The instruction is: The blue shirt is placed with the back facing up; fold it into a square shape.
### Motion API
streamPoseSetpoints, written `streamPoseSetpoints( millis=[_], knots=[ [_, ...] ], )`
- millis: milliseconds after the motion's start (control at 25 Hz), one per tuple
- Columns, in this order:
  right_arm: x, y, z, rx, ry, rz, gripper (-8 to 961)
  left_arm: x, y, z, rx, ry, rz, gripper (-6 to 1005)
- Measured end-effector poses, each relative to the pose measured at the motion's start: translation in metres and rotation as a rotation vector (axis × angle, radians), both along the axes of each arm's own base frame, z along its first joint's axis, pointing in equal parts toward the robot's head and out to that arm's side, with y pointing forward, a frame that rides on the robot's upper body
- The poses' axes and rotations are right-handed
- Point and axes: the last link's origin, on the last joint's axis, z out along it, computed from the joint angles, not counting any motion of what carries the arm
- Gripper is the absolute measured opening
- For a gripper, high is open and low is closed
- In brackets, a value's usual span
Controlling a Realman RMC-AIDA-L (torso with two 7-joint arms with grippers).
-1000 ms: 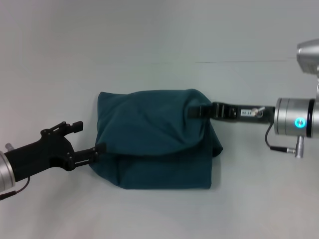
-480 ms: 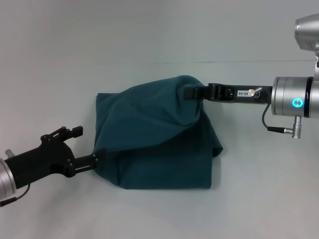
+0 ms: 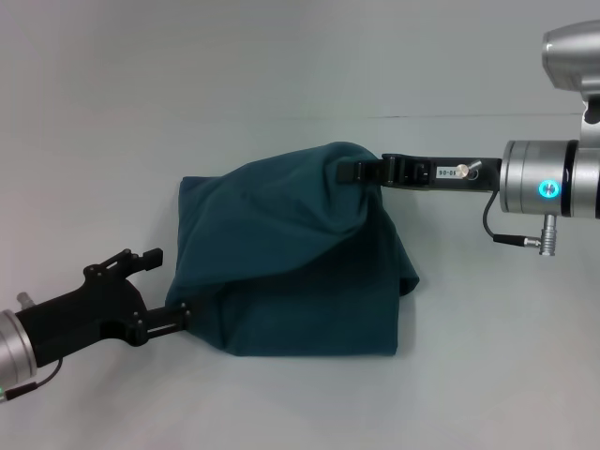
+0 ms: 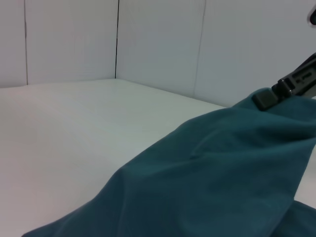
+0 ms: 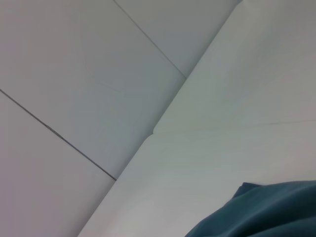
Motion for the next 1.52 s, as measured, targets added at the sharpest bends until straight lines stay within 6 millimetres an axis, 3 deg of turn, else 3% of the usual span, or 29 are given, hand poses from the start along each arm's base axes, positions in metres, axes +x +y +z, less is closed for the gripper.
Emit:
streamPoseSetpoints(
  millis=[840, 1320, 1520],
  knots=[
    [-0.008, 0.001, -0.003, -0.012, -0.002, 0.027, 21, -0.015, 0.017, -0.026, 0.021, 0.104, 0.127, 919],
    [0.0, -0.014, 0.0, -0.04, 0.013, 0.092, 40, -0.029, 0.019, -0.019, 0.072, 0.137, 0.199, 919],
    [0.009, -0.021, 0.001, -0.05, 0.011, 0.087, 53, -0.026, 0.017, -0.012, 0.082, 0.106, 0.176, 919]
  ],
)
